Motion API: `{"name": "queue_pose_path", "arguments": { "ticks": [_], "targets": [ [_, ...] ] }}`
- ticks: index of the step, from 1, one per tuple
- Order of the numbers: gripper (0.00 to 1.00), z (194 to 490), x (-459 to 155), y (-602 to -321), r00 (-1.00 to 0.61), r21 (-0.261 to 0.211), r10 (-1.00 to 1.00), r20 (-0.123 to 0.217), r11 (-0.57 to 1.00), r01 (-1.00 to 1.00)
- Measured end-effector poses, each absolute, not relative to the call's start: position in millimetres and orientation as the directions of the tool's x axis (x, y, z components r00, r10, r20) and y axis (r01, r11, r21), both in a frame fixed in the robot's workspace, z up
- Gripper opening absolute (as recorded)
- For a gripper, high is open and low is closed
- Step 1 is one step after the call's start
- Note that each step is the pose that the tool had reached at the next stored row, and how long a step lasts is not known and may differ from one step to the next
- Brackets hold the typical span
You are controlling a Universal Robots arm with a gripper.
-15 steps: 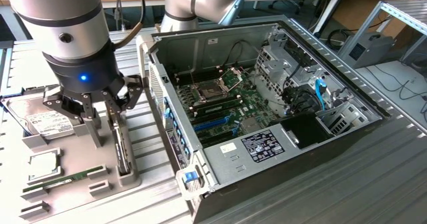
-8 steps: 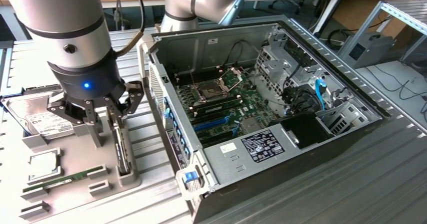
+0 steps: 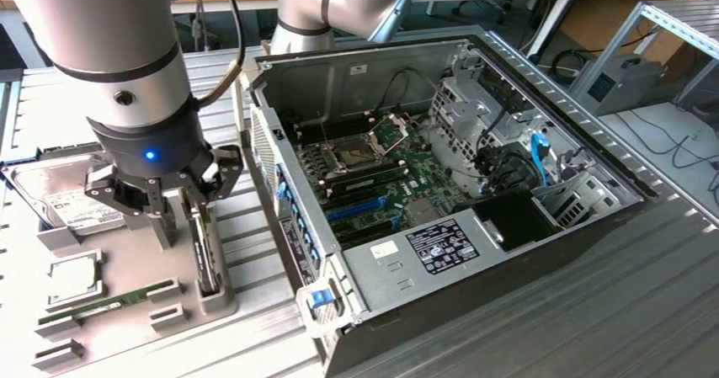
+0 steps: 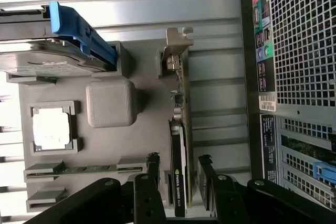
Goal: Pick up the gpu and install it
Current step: 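Pick up the gpu and move the gpu toward the slot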
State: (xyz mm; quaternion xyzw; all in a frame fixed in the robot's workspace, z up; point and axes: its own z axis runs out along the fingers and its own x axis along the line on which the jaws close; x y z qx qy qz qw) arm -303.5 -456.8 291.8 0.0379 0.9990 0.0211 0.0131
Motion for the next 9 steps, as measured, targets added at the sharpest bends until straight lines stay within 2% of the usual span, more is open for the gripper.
{"name": "queue_pose_path", "arguments": {
  "ticks": [9],
  "targets": [
    [0.42, 280, -304, -457, -0.997, 0.043, 0.076, -0.025, 0.996, 0.075]
  ]
}}
